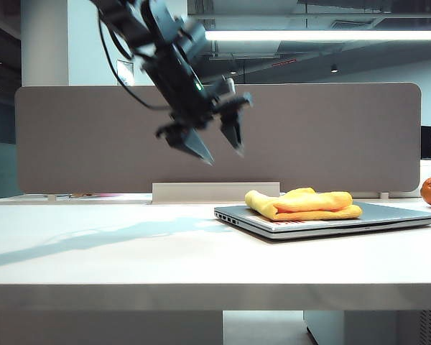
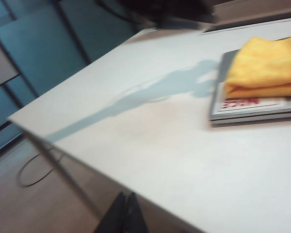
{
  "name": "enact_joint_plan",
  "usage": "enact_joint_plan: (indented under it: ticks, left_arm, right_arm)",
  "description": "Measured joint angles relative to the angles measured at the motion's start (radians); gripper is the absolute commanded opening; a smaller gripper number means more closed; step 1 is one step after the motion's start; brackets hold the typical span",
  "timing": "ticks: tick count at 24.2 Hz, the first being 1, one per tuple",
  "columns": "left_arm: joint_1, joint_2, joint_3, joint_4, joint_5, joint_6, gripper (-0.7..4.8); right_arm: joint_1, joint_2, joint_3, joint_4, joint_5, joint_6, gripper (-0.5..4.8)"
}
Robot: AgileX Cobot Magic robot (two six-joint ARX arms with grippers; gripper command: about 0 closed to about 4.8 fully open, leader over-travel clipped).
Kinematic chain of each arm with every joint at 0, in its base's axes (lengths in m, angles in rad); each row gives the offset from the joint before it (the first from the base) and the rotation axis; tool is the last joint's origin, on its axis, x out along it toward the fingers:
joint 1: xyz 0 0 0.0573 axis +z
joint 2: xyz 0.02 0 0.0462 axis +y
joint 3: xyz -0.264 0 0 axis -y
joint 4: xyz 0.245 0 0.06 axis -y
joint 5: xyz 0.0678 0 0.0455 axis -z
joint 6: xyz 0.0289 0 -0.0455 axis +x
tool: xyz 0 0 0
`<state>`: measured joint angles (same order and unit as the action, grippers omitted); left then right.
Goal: Pick up the yellow rag and put it over the laptop.
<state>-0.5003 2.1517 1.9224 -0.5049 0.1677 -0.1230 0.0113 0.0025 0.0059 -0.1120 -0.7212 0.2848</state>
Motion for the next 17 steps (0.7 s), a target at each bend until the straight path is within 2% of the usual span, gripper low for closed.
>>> enact_joint_plan:
  ticks: [1, 2, 6, 8, 12, 13, 17]
  left_arm:
    - [0.006, -0.022, 0.0, -0.021, -0.009, 0.005, 2.78]
    - [0.014, -0.039, 0.0, -0.037, -0.016, 0.01, 2.29]
    - [0.051, -0.113, 0.0, -0.105, -0.049, 0.018, 0.07]
    - [0.085, -0.165, 0.0, -0.165, -0.06, 0.03, -0.06]
    - [0.129, -0.248, 0.0, -0.224, -0.12, 0.117, -0.06]
    - [0.143, -0.278, -0.005, -0.238, -0.153, 0.151, -0.06]
    - [0.172, -0.324, -0.006, -0.265, -0.168, 0.172, -0.06]
  right_arm:
    - [0.0, 0.0, 0.0, 0.0, 0.025, 0.0, -0.01]
    - [0.0, 0.0, 0.0, 0.0, 0.048, 0.0, -0.01]
    - [0.0, 0.0, 0.0, 0.0, 0.206, -0.001, -0.01]
    - [0.0, 0.0, 0.0, 0.0, 0.369, -0.004, -0.01]
    - [0.0, 0.0, 0.0, 0.0, 0.531, -0.066, -0.01]
    - [0.0, 0.0, 0.0, 0.0, 0.565, -0.095, -0.01]
    - [0.0, 0.0, 0.0, 0.0, 0.615, -0.124, -0.01]
